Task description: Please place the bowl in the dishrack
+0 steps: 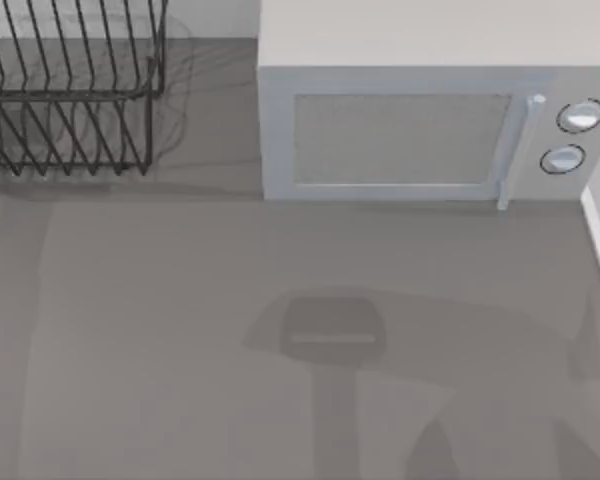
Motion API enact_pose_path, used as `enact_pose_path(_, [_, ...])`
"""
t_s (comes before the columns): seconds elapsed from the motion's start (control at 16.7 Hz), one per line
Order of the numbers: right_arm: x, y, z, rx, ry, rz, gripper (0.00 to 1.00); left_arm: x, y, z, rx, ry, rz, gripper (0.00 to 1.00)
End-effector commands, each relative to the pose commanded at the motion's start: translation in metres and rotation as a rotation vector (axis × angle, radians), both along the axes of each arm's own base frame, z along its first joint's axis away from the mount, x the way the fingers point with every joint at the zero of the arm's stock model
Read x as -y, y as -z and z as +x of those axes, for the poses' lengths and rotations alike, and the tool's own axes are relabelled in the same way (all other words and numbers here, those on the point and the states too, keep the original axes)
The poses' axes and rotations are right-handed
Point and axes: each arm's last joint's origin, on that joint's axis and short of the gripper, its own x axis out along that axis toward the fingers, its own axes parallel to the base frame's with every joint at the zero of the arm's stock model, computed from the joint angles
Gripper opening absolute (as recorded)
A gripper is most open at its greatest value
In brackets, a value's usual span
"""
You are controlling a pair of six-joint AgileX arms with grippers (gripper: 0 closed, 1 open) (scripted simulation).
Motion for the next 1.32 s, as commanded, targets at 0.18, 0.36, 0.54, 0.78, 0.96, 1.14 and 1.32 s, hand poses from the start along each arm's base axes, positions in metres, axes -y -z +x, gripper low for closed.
enact_pose_path(0.18, [0.000, 0.000, 0.000, 0.000, 0.000, 0.000, 1.00, -0.004, 0.020, 0.047, -0.007, 0.003, -0.002, 0.00])
enact_pose_path(0.36, [0.000, 0.000, 0.000, 0.000, 0.000, 0.000, 1.00, -0.007, 0.059, 0.101, -0.007, 0.001, 0.000, 0.00])
enact_pose_path(0.54, [0.000, 0.000, 0.000, 0.000, 0.000, 0.000, 1.00, -0.005, 0.108, 0.144, 0.010, -0.002, 0.006, 0.00])
enact_pose_path(0.78, [0.000, 0.000, 0.000, 0.000, 0.000, 0.000, 1.00, 0.001, 0.169, 0.173, 0.013, -0.005, 0.005, 0.00])
enact_pose_path(0.96, [0.000, 0.000, 0.000, 0.000, 0.000, 0.000, 1.00, 0.005, 0.193, 0.178, 0.002, -0.006, 0.001, 0.00])
enact_pose_path(1.14, [0.000, 0.000, 0.000, 0.000, 0.000, 0.000, 1.00, 0.006, 0.195, 0.178, 0.001, -0.006, 0.001, 0.00])
enact_pose_path(1.32, [0.000, 0.000, 0.000, 0.000, 0.000, 0.000, 1.00, 0.006, 0.195, 0.178, 0.001, -0.006, 0.001, 0.08])
